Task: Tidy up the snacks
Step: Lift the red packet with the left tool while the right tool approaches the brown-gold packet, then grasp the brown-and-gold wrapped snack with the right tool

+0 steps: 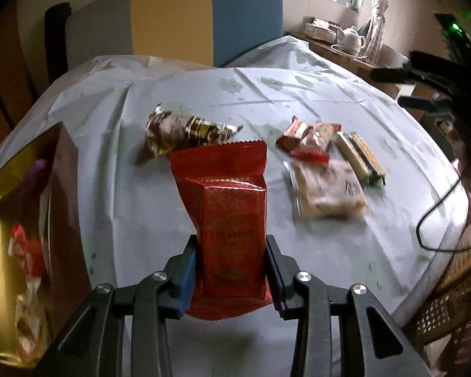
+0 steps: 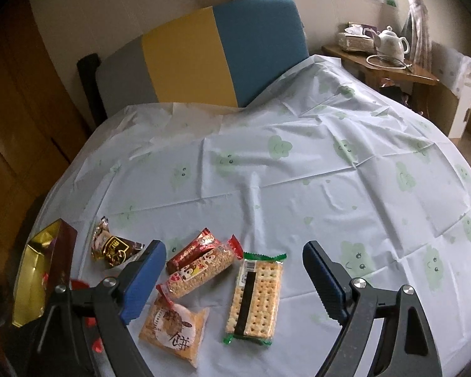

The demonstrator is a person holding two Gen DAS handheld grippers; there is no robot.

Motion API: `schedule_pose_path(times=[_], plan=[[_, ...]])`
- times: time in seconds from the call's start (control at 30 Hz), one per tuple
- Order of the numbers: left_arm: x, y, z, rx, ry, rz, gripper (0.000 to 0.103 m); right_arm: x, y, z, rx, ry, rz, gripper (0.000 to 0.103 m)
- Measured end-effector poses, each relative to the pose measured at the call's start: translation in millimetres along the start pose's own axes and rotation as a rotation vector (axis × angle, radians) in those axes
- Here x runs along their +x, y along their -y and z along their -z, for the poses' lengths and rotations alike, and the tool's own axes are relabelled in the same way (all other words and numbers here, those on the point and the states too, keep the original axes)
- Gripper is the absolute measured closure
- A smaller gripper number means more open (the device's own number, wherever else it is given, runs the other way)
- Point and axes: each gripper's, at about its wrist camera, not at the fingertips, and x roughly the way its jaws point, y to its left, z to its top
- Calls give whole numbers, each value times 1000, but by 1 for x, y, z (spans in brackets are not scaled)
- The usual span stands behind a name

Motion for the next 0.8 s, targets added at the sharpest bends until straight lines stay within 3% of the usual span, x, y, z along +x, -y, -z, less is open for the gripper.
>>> schedule_pose_path(times=[0.27, 0.37, 0.53, 0.8], plan=[[11, -6, 24, -44, -23, 21, 63, 9, -11, 6, -56, -43, -35, 14], [12, -5, 26, -29, -12, 18, 63, 17, -23, 12, -94, -93, -94, 14], [12, -6, 31, -17, 10, 20, 63, 29, -70, 23, -240, -176, -210, 14], [9, -8, 37, -14, 41, 40, 62, 72, -163, 17, -493, -259, -276, 14]])
